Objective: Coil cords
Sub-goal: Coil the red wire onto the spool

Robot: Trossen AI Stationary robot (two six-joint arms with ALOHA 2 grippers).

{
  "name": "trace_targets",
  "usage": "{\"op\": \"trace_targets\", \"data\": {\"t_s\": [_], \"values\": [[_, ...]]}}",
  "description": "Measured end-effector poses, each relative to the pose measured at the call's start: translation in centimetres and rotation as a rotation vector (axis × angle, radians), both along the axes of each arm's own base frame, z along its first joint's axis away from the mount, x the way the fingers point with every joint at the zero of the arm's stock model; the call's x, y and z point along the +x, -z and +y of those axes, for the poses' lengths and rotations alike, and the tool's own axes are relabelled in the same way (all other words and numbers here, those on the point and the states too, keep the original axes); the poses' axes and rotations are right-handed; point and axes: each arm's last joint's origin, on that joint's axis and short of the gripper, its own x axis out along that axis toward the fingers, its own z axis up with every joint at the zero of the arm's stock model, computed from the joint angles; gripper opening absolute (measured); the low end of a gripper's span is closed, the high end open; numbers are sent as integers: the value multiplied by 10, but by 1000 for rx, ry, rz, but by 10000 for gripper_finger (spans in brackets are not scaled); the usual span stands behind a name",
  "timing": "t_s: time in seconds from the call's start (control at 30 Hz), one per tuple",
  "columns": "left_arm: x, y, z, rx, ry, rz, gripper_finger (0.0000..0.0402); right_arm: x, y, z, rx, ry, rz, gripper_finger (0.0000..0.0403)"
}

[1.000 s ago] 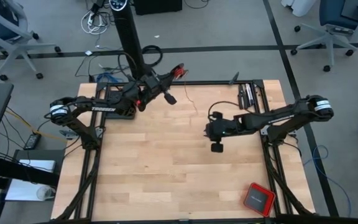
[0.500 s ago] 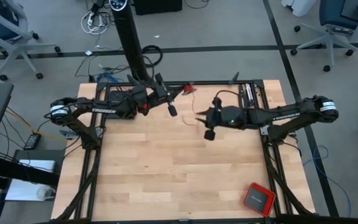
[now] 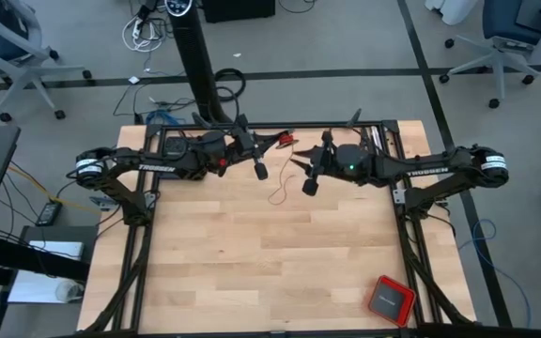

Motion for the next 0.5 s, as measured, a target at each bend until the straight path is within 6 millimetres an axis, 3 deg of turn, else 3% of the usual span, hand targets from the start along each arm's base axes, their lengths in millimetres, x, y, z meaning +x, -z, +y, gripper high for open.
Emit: {"op": "trace_targets", "data": {"t_s": [0.13,0.5], "values": [[0,4,0,-10,-1,35,1,-1,-3,-3,-28,94,-29,91],[0,13,2,-35,-36,132,1,4,-19,8,-105,89,-17,89]]}}
